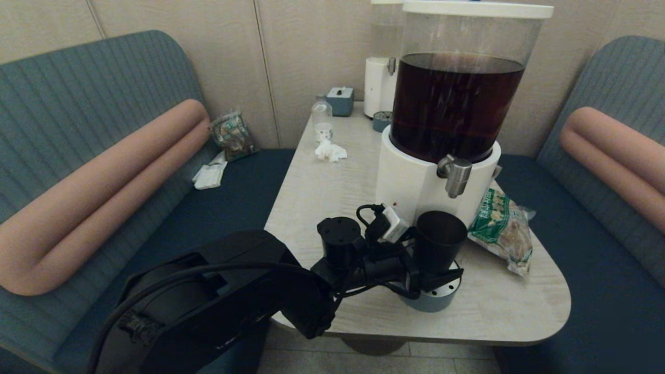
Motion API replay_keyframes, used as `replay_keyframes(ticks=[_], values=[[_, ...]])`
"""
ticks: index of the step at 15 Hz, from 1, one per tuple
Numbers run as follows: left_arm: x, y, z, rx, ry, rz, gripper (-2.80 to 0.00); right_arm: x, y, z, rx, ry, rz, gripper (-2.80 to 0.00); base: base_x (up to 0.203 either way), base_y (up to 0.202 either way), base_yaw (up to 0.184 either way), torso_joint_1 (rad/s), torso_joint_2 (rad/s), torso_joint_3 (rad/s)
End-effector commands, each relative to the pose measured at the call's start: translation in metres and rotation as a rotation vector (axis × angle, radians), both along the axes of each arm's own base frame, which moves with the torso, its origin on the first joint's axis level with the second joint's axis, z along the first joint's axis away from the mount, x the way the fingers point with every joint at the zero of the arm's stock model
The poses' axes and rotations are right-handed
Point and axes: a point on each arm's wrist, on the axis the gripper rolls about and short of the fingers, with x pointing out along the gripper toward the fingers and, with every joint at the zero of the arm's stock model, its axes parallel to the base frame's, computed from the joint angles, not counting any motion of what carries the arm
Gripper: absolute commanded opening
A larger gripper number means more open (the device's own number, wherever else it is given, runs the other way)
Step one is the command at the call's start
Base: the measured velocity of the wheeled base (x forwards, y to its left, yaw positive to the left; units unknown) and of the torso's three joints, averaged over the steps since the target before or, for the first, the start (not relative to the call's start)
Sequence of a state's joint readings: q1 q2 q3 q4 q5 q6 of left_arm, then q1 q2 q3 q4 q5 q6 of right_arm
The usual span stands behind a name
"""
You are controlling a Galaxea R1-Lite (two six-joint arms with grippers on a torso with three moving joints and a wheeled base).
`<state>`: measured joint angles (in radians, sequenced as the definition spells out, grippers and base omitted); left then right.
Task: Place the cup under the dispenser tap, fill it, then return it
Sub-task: Place the cup next to the water dispenser
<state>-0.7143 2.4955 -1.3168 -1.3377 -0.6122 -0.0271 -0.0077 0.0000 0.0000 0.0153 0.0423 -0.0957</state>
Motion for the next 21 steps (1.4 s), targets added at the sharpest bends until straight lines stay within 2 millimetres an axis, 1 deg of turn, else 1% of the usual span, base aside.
replay_keyframes(ticks=[1, 10, 11, 18, 21], values=[[0.003, -0.003, 0.002, -0.019, -0.017, 0.014, 0.0, 0.0, 0.0, 0.0, -0.001, 0.002, 0.002, -2.8, 0.0, 0.0, 0.0, 0.0, 0.0, 0.0], [0.004, -0.006, -0.001, -0.022, -0.009, 0.018, 0.0, 0.0, 0.0, 0.0, -0.001, 0.002, 0.001, -2.8, 0.0, 0.0, 0.0, 0.0, 0.0, 0.0], [0.004, -0.006, -0.001, -0.02, -0.007, 0.018, -2.8, 0.0, 0.0, 0.0, -0.001, 0.003, 0.001, -2.8, 0.0, 0.0, 0.0, 0.0, 0.0, 0.0], [0.002, -0.008, -0.001, -0.029, 0.0, 0.008, -2.8, 0.0, 0.0, 0.0, -0.001, 0.002, 0.001, -2.8, 0.0, 0.0, 0.0, 0.0, 0.0, 0.0], [-0.008, -0.01, 0.012, -0.05, -0.022, -0.012, -2.8, 0.0, 0.0, 0.0, -0.001, 0.002, 0.001, -2.8, 0.0, 0.0, 0.0, 0.0, 0.0, 0.0]])
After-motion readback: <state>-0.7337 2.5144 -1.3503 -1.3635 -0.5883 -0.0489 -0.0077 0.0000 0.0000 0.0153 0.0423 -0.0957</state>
